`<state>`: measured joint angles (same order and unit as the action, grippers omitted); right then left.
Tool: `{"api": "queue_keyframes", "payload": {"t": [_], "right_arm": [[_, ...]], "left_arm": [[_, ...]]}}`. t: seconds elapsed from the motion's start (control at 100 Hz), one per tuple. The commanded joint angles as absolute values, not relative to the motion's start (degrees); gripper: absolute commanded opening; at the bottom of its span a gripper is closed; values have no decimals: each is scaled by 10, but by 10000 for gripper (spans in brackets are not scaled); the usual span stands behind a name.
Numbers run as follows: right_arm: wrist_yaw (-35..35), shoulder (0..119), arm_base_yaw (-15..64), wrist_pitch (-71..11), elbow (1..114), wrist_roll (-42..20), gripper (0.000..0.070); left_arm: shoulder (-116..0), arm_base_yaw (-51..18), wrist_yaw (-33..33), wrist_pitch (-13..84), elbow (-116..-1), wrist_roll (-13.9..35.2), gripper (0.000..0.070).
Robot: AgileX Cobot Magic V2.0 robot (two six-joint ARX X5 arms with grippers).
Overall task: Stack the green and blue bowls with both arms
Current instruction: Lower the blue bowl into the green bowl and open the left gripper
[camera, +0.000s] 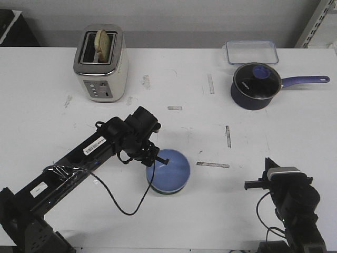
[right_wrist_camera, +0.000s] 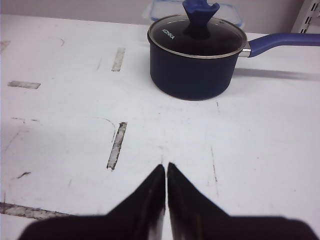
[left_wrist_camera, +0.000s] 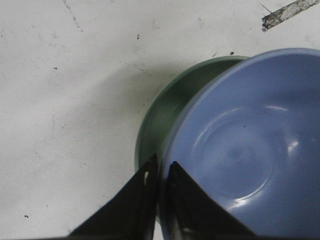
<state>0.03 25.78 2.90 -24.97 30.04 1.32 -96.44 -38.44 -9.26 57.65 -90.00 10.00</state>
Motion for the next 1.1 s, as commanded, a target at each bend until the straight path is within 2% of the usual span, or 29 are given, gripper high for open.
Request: {"api": "queue_keyframes", "payload": {"t": [0.0, 0.22, 0.52, 0.58, 0.7, 0.84, 0.98, 1.09], "right_arm": [[0, 260, 30, -245, 307, 18, 0], [0, 260, 30, -244, 307, 18, 0], [0, 260, 30, -244, 307, 18, 0], [0, 260, 30, -244, 307, 18, 0], [0, 259, 30, -244, 307, 18, 0], [0, 259, 30, -244, 307, 18, 0], [0, 259, 30, -245, 307, 18, 0], [0, 259, 30, -245, 307, 18, 0]], "left_arm": [[-977, -390, -95, 578, -912, 95, 211], [-976, -390, -95, 574, -917, 97, 699], [-969, -386, -84, 572, -991, 93, 699], [-969, -381, -84, 573, -1016, 86, 579], [-968, -366, -65, 581, -1073, 81, 280], [-966, -344, -11, 598, -1125, 65, 4], [-947, -306, 46, 595, -1132, 53, 1], [-931, -266, 56, 594, -1126, 53, 1]]}}
